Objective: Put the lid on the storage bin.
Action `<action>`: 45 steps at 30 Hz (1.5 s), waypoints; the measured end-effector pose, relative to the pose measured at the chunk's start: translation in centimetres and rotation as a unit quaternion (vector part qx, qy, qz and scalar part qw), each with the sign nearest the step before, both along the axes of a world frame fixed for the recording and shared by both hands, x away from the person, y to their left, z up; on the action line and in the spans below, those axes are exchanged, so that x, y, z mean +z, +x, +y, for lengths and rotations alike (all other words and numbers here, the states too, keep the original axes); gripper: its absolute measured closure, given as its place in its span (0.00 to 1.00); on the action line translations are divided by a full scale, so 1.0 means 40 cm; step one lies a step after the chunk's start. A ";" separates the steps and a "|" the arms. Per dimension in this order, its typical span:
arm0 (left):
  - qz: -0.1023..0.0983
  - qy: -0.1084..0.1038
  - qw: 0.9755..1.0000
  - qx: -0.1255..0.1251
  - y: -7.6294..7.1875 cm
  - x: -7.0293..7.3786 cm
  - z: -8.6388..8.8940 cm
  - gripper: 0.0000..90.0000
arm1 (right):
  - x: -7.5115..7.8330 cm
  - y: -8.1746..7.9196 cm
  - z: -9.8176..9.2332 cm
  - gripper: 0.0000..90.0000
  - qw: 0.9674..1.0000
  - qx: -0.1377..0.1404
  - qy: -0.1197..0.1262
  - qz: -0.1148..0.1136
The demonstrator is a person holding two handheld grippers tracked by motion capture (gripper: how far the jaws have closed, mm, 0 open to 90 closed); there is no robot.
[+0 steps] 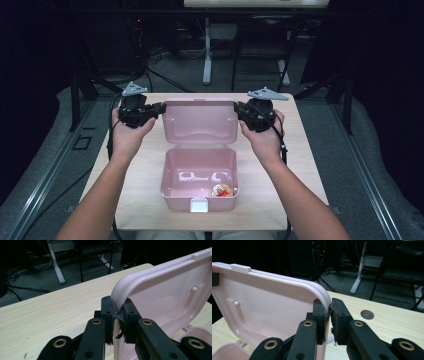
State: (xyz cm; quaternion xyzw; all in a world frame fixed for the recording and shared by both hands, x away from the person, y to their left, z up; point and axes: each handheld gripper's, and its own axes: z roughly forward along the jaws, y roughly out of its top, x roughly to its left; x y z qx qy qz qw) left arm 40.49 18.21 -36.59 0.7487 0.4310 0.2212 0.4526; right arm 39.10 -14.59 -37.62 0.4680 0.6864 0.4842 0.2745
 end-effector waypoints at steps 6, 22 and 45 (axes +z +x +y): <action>0.000 0.008 1.000 0.005 0.010 0.007 -0.001 0.91 | 0.001 0.008 0.005 0.92 1.000 -0.005 -0.004 -0.004; -0.011 0.003 1.000 0.006 0.012 0.015 0.004 0.91 | 0.008 0.012 0.012 0.92 1.000 -0.009 -0.002 -0.018; -0.023 -0.003 1.000 -0.010 -0.019 0.005 0.020 0.88 | 0.006 -0.020 0.018 0.88 1.000 0.007 -0.004 -0.018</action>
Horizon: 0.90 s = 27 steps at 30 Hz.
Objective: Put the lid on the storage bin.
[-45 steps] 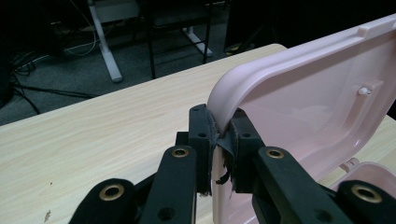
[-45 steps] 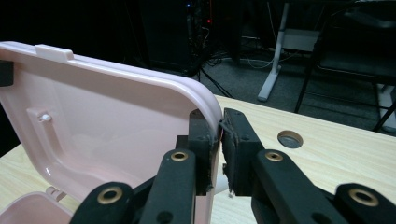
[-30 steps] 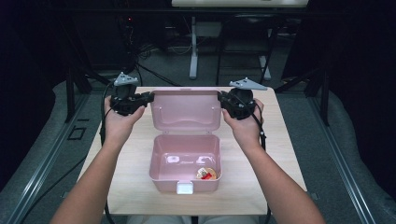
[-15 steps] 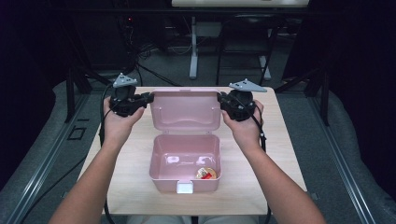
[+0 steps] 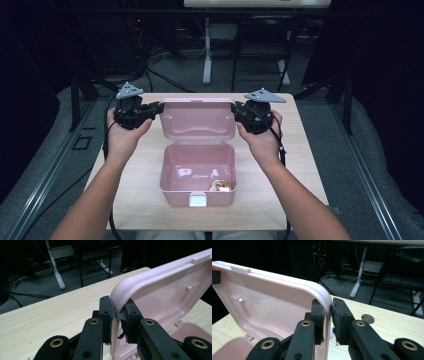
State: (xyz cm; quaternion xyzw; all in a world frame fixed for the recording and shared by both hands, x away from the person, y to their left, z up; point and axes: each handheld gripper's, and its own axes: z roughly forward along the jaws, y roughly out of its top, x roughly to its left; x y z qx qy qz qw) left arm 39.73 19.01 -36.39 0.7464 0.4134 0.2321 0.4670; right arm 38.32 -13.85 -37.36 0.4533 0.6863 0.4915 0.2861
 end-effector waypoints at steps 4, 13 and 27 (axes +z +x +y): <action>-0.001 0.007 1.000 -0.002 -0.011 0.003 0.000 0.88 | 0.001 -0.009 -0.001 0.88 1.000 0.003 -0.003 0.000; 0.006 -0.003 1.000 -0.009 -0.029 0.003 0.007 0.87 | -0.001 -0.027 -0.004 0.88 1.000 0.012 -0.006 0.002; 0.006 0.005 1.000 -0.011 -0.051 0.005 0.008 0.87 | -0.001 -0.049 -0.008 0.87 1.000 0.024 -0.011 0.006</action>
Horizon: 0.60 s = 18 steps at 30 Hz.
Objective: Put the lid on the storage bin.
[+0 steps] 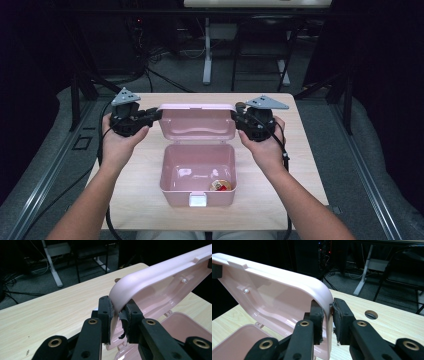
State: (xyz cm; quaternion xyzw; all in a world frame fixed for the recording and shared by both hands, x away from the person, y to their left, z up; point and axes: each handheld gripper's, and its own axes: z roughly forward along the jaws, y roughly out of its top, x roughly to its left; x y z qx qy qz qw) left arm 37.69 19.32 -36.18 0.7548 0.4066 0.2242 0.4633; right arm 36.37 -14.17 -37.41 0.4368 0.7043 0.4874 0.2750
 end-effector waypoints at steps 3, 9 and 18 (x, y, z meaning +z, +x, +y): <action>0.000 0.003 1.000 -0.001 -0.006 0.001 0.000 0.87 | -0.001 -0.003 0.000 0.87 1.000 0.000 0.000 0.000; -0.001 0.003 1.000 -0.003 -0.016 -0.001 0.002 0.86 | -0.002 -0.015 -0.002 0.86 1.000 0.005 -0.002 0.003; -0.003 0.009 1.000 -0.007 -0.034 -0.002 0.003 0.86 | -0.009 -0.028 -0.007 0.86 1.000 0.011 -0.001 0.007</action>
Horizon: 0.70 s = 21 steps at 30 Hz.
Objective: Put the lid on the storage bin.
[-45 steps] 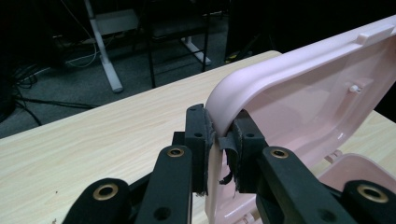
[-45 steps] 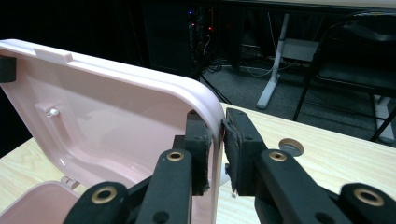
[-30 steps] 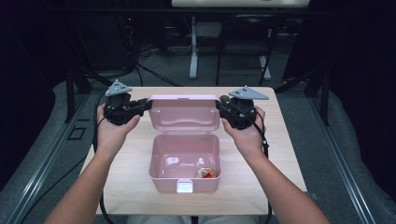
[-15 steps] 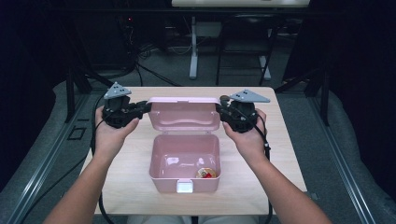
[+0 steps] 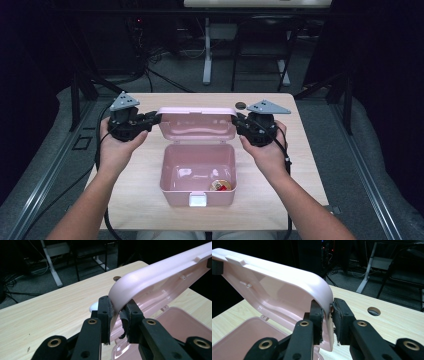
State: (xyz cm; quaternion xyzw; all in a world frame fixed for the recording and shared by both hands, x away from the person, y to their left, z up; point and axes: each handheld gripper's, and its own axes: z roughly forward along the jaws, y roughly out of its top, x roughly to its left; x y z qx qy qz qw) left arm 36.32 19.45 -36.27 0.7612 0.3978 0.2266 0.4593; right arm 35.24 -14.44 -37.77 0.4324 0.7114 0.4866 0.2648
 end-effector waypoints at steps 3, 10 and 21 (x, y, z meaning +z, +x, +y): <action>-0.001 0.000 1.000 -0.002 -0.006 -0.002 0.001 0.86 | -0.001 -0.005 -0.001 0.86 1.000 0.002 0.001 0.000; 0.000 -0.006 1.000 -0.009 -0.026 -0.011 0.008 0.85 | -0.006 -0.023 -0.004 0.85 1.000 0.009 0.002 0.001; 0.002 -0.010 1.000 -0.021 -0.060 -0.025 0.017 0.86 | -0.022 -0.053 -0.013 0.85 1.000 0.022 0.004 0.004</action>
